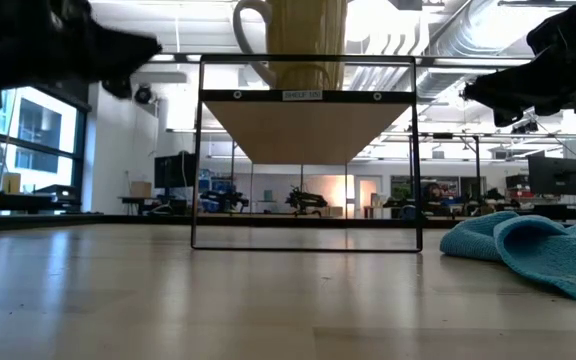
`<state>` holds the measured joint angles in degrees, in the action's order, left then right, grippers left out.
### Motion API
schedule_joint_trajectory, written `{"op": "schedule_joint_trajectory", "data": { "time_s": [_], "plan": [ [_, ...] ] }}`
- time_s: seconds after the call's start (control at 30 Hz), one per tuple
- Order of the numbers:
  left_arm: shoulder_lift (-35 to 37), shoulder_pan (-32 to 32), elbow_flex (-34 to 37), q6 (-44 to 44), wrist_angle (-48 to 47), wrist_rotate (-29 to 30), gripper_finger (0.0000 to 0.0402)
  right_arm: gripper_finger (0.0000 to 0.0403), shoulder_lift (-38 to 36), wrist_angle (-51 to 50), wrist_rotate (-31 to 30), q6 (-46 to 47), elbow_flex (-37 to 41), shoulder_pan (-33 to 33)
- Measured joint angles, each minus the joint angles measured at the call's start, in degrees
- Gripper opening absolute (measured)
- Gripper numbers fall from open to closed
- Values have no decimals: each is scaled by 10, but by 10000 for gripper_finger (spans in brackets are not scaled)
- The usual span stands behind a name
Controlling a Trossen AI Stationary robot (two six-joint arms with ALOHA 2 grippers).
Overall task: Stack small to large cups/mugs on shelf
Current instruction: Return to Home Position
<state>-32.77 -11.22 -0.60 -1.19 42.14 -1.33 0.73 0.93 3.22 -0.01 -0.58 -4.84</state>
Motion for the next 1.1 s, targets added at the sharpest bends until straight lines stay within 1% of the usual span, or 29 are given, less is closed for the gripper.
{"op": "schedule_joint_trajectory", "data": {
  "time_s": [0.1,0.17,0.3,0.43,0.53,0.8,1.1],
  "plan": [
    [0,0,0,-20,60,-5,74,116,0,0,0,0,0,0],
    [2,0,0,-31,77,-4,74,116,0,0,0,0,0,0],
    [17,0,0,-40,70,8,74,116,0,0,0,0,0,0],
    [42,0,0,-40,70,-8,74,116,0,0,0,-9,0,0],
    [68,0,0,-44,68,-10,74,116,0,0,0,-18,0,0],
    [127,0,0,-72,57,16,74,116,0,0,0,-19,0,0],
    [155,0,0,-75,57,40,74,116,0,0,0,-19,0,0]
  ]
}}
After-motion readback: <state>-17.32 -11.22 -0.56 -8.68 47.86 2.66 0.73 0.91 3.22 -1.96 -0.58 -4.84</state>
